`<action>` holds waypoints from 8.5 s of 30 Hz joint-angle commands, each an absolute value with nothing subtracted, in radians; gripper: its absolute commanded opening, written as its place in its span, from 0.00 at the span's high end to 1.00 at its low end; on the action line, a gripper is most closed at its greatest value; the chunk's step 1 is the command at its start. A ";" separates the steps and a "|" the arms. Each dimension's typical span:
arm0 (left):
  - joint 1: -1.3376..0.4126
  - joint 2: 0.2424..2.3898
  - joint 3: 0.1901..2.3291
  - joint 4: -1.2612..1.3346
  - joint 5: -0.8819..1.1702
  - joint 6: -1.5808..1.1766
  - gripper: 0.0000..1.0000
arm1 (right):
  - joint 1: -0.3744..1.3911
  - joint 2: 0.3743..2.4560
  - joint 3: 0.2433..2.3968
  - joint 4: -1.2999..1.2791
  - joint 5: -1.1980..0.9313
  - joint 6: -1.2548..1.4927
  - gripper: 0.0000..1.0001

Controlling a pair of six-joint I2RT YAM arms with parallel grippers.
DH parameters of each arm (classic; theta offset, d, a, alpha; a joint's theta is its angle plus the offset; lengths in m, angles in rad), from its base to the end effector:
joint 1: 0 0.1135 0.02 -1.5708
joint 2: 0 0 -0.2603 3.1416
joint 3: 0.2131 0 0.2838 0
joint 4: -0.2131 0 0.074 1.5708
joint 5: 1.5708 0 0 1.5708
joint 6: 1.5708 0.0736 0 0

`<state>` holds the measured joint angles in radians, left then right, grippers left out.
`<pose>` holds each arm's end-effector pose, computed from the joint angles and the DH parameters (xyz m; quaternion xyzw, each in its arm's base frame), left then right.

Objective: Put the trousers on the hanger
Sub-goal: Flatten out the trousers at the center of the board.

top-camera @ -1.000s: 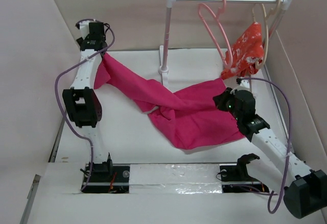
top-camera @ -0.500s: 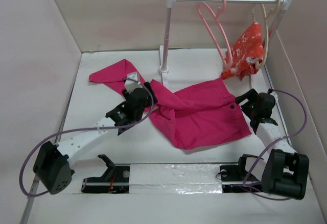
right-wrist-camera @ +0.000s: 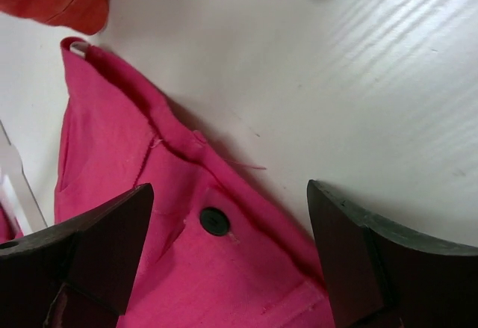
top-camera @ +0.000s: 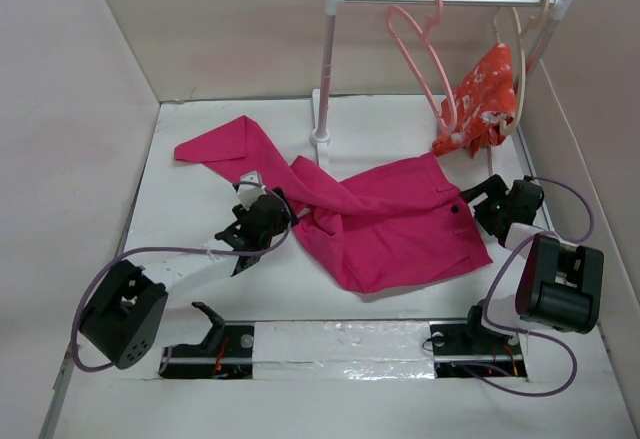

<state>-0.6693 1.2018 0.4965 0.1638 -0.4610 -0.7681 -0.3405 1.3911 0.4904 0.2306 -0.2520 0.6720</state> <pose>0.2526 -0.1581 0.1500 -0.1542 0.8409 -0.1658 0.4916 0.2952 -0.0851 0.0993 0.3853 0.8076 0.1828 0.4072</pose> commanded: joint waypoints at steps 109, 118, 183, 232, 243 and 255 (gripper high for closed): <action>-0.235 1.773 1.112 -0.184 -0.365 -0.575 0.66 | 0.683 1.069 0.460 0.256 0.054 0.416 0.94; -0.224 1.798 1.109 -0.215 -0.402 -0.606 0.74 | 0.683 1.049 0.445 0.256 0.089 0.422 0.92; 0.124 1.551 1.606 -0.201 -0.451 -0.477 1.00 | 0.683 1.094 0.459 0.215 0.311 0.463 0.84; 0.124 0.703 0.908 -0.064 -0.317 -0.664 1.00 | 0.408 1.921 1.071 0.057 -0.468 0.265 1.00; 0.124 0.640 0.900 -0.072 -0.337 -0.670 1.00 | 0.377 1.510 0.844 0.235 -0.284 0.340 1.00; 0.124 0.796 0.883 -0.020 -0.380 -0.680 1.00 | 0.324 1.644 1.054 0.245 -0.112 0.376 1.00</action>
<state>0.1200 0.7227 0.8906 -0.0875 -0.3576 -0.6685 0.3378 1.6077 0.9646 0.1978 -0.1959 0.3618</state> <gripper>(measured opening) 0.025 0.010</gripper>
